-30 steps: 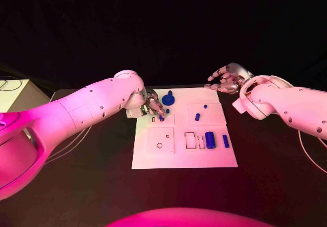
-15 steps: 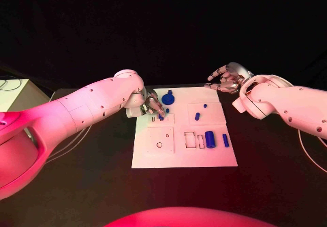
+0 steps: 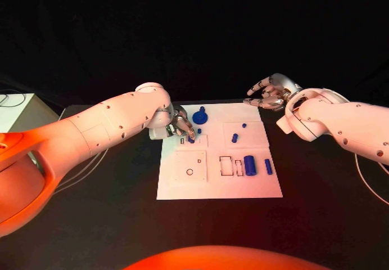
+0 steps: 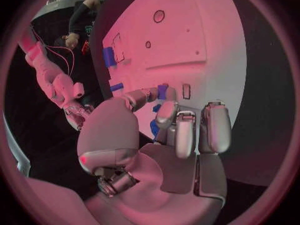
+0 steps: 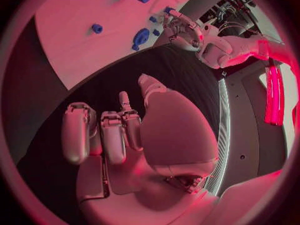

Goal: Assemble the parts on the task board

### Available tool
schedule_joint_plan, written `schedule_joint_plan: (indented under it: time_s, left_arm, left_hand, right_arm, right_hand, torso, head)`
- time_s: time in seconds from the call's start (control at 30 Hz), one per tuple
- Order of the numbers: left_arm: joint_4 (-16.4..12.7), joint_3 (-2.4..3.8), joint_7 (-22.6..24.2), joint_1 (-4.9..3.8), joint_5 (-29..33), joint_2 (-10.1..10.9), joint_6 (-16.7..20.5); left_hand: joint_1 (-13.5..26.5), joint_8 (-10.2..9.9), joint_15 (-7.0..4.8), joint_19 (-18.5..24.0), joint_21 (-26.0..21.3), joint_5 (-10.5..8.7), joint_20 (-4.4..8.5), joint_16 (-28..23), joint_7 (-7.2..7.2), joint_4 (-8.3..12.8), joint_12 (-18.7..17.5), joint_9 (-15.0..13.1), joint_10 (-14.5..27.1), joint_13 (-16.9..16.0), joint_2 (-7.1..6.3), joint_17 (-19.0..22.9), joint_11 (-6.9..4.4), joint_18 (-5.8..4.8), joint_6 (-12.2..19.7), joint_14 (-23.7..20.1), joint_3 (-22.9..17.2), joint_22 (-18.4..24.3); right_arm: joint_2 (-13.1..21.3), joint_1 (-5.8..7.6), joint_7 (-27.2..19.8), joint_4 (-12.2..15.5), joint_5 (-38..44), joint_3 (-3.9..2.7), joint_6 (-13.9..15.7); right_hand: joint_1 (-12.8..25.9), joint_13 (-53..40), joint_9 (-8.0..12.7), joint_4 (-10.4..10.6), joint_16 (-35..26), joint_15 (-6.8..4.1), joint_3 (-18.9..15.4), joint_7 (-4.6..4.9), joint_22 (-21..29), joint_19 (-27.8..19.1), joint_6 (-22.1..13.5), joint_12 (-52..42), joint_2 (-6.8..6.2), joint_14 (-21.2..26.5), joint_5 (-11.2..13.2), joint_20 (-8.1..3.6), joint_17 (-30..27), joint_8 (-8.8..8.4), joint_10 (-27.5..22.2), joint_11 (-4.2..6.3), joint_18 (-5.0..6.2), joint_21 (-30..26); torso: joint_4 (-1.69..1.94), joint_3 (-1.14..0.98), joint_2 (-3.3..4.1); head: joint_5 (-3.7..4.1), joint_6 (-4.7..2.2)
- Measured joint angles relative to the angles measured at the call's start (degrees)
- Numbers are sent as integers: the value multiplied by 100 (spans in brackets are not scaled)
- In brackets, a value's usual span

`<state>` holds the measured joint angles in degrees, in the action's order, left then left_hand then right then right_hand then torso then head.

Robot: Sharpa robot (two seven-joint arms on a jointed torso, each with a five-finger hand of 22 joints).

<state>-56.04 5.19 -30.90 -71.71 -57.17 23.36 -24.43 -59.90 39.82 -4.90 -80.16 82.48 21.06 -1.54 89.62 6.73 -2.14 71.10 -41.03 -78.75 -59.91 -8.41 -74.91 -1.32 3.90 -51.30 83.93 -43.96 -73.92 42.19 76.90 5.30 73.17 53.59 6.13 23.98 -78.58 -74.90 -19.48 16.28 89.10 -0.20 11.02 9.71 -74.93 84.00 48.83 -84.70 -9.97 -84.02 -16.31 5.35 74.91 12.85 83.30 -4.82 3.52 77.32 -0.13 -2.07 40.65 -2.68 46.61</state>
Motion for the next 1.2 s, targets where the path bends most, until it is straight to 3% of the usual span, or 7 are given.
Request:
schedule_joint_plan:
  time_s: [0.9, 0.93, 1.07, 1.2]
  left_arm:
    - [94, 0, 0, 0, 2, -48, -58]
    - [102, 0, 0, -1, 1, -55, -62]
    - [151, 0, -4, -6, 0, -89, -99]
    - [189, -27, -8, -21, -5, -128, -139]
  left_hand:
    - [0, 80, 12, 0, 0, -41, 0, 0, -1, 1, -5, -3, -2, 12, -1, 0, 1, 0, 0, 11, 1, 4]
    - [0, 81, 12, 0, 0, -41, 0, 0, -1, 0, -5, -123, -2, 12, 0, 0, 1, 0, 0, 12, 0, 4]
    - [6, 85, 13, 0, 0, -56, 0, 0, -3, -16, -5, -134, 0, 12, 6, 0, 3, 1, -2, 12, -16, 8]
    - [40, 109, 10, 0, 0, -110, 0, 0, -19, -16, -5, -135, -1, 11, 40, 0, 4, 1, -19, 10, -17, 11]
  right_arm:
    - [-7, 0, 0, 0, 0, 0, 0]
    - [-7, 0, 0, 0, 0, 0, 0]
    - [-7, 0, 0, 0, -1, 0, 0]
    - [-7, 0, 0, 2, -1, 0, 0]
  right_hand:
    - [0, 0, -1, 0, 0, 0, 0, 0, 2, 0, 0, 0, 0, 0, 0, 0, 0, 0, 0, 0, 0, 0]
    - [0, 0, -1, 0, 0, 0, 0, 0, 2, 0, 0, 0, 0, 0, 0, 0, 0, 0, 0, 0, 0, 0]
    - [0, 0, -1, 0, 0, 0, 0, 0, 2, 0, 0, 0, 0, 0, 0, 0, 0, 0, 0, 0, 0, 0]
    - [0, 0, -1, 0, 0, 0, 0, 0, 2, 0, 0, 0, 0, 0, 0, 0, 0, 0, 0, 0, -1, 0]
  torso:
    - [-5, -11, 5]
    - [-5, -11, 5]
    - [-5, -14, 7]
    - [-6, -14, 7]
  head:
    - [-5, 13]
    - [-5, 14]
    - [-6, 25]
    - [9, 47]
